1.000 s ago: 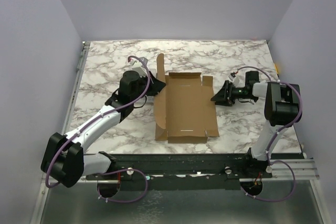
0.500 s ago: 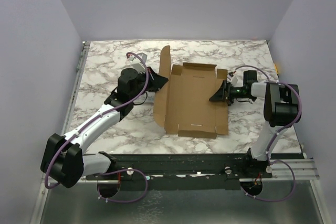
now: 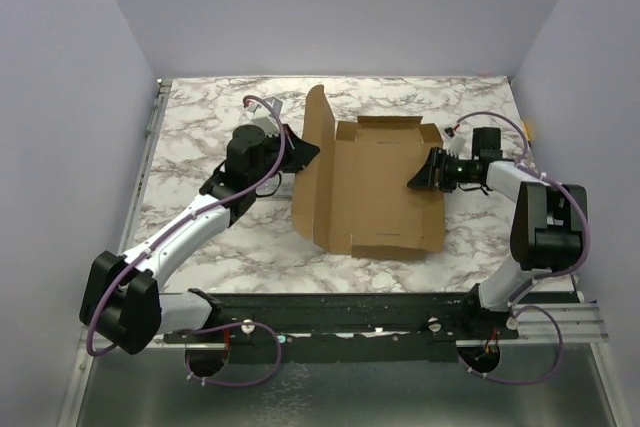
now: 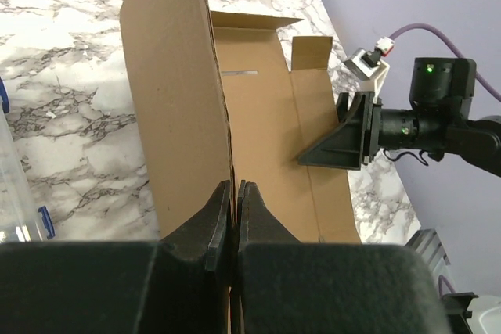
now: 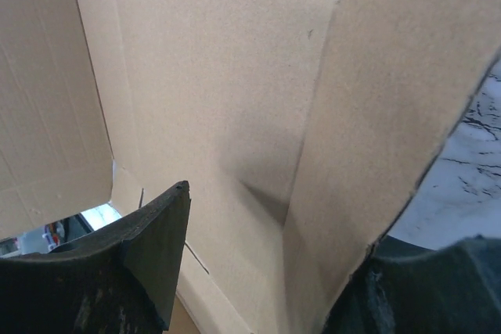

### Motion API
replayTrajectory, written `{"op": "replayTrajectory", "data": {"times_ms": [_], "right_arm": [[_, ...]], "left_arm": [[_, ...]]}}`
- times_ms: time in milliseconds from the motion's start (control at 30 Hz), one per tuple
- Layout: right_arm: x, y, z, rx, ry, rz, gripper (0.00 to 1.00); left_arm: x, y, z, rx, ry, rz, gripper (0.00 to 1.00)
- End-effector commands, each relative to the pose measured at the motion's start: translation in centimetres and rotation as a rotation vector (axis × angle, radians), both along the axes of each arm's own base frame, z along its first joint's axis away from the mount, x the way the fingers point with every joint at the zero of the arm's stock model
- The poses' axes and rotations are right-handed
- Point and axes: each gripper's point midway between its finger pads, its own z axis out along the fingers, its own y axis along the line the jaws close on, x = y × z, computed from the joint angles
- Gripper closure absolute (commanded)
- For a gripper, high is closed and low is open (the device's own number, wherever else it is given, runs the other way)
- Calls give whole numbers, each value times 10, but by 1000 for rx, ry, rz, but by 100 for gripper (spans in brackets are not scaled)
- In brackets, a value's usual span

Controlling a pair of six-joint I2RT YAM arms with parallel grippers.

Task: Fold the paper box
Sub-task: Fold the paper box at the center of the board.

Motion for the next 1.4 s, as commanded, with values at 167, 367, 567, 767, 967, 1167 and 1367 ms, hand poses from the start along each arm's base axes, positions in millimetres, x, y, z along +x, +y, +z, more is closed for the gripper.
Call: {"op": "replayTrajectory", "data": {"times_ms": [167, 367, 567, 767, 967, 1167, 1367], "right_arm": [[-13, -7, 7, -74, -27, 23, 40], [-26, -10, 7, -102, -14, 44, 38], [-24, -14, 8, -120, 11, 44, 37], [-23, -20, 4, -138, 51, 51, 37], [-23, -28, 2, -144, 70, 43, 36], [-24, -23, 7, -99, 63, 53, 41], [-26, -30, 12, -152, 47, 51, 41]], "left_arm": [[16, -6, 14, 20, -29, 8, 100], [19, -7, 11, 36, -14, 8, 100], [19, -5, 11, 52, -12, 11, 100], [18, -1, 6, 75, -8, 19, 100], [17, 0, 5, 82, -10, 20, 100], [17, -1, 2, 85, -5, 11, 100], [17, -1, 5, 88, -8, 15, 100]]}}
